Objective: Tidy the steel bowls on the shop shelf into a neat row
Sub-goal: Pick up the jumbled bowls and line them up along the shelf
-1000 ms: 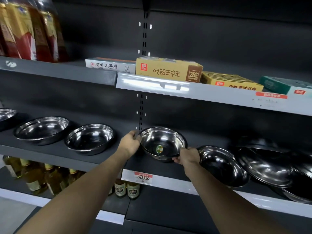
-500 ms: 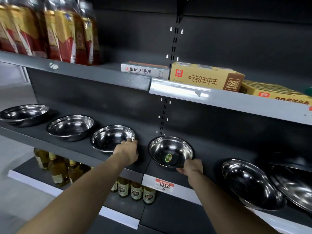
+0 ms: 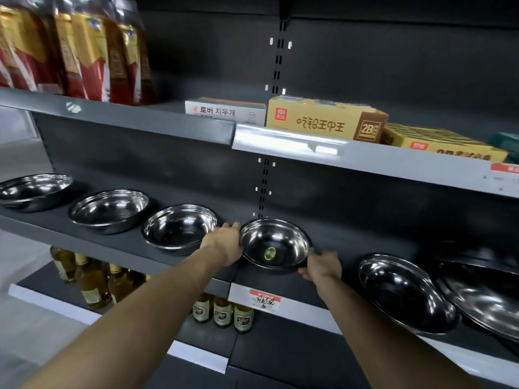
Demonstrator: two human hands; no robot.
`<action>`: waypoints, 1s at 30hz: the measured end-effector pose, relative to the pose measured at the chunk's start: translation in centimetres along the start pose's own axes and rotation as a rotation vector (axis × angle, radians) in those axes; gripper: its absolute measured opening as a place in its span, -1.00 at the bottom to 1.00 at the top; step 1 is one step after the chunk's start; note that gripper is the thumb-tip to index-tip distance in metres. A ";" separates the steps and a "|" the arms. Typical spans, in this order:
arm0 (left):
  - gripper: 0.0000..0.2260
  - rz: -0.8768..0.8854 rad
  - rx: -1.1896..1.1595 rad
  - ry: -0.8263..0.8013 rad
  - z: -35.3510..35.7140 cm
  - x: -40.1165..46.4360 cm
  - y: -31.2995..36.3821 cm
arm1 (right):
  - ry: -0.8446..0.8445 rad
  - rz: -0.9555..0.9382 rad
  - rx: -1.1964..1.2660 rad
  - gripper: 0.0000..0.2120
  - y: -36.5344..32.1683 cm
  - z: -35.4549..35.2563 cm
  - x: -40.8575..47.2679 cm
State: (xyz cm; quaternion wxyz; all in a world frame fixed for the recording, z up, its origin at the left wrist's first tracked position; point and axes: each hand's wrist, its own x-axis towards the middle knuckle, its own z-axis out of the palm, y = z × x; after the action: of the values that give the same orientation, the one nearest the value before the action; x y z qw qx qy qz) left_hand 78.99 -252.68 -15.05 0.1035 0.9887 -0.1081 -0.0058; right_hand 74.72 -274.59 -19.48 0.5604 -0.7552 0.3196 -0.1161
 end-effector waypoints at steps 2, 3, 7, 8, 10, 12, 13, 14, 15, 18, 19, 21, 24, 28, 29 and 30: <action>-0.58 0.043 -0.009 0.009 0.0 0.2 2.2 | 0.027 -0.029 -0.015 -0.67 -0.3 -2.0 0.3; -0.57 0.068 -0.012 0.006 0.1 0.3 3.4 | 0.046 -0.040 -0.014 -0.67 -0.4 -3.1 0.6; -0.56 0.187 0.004 -0.009 1.0 0.4 8.9 | 0.168 -0.042 -0.001 -0.77 0.3 -8.2 1.9; -0.56 0.216 0.004 -0.018 1.4 0.2 10.3 | 0.200 -0.035 -0.014 -0.77 0.6 -9.5 2.1; -0.57 0.279 0.004 -0.030 2.2 -0.2 12.9 | 0.254 -0.023 -0.050 -0.72 1.2 -12.2 2.2; -0.55 0.341 0.023 -0.037 3.0 -0.6 15.4 | 0.304 -0.022 -0.083 -0.67 2.0 -14.8 2.1; -0.53 0.367 0.032 -0.040 3.3 -0.8 16.6 | 0.340 -0.018 -0.115 -0.64 2.4 -16.1 2.0; -0.52 0.390 0.037 -0.045 3.7 -0.9 17.7 | 0.381 -0.005 -0.148 -0.62 2.8 -17.3 1.8; -0.51 0.410 0.040 -0.055 4.0 -1.1 18.6 | 0.421 0.010 -0.168 -0.61 3.2 -18.5 1.7; -0.49 0.454 0.039 -0.084 4.8 -1.4 20.9 | 0.483 0.054 -0.158 -0.62 4.4 -21.2 1.4; -0.49 0.464 0.039 -0.088 5.1 -1.4 21.4 | 0.488 0.065 -0.147 -0.63 4.8 -21.9 1.4; -0.50 0.482 0.035 -0.095 5.4 -1.4 22.3 | 0.493 0.082 -0.119 -0.64 5.6 -23.0 1.3; -0.52 0.493 0.027 -0.097 5.6 -1.3 23.2 | 0.516 0.088 -0.081 -0.67 6.3 -24.0 1.1; -0.58 0.501 0.019 -0.078 5.4 -1.0 24.1 | 0.535 0.066 -0.039 -0.64 6.2 -24.6 1.7; -0.60 0.499 0.014 -0.073 5.3 -0.9 24.3 | 0.533 0.062 -0.040 -0.63 6.1 -24.7 1.9; -0.60 0.496 0.009 -0.068 5.2 -0.8 24.5 | 0.535 0.059 -0.042 -0.64 5.9 -24.8 2.2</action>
State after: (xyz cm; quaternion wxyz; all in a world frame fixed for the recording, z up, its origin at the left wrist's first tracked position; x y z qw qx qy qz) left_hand 72.84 -276.95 -15.12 0.0938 0.9317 -0.3507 -0.0130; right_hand 61.04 -296.07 -16.77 0.4432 -0.6995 0.4806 -0.2885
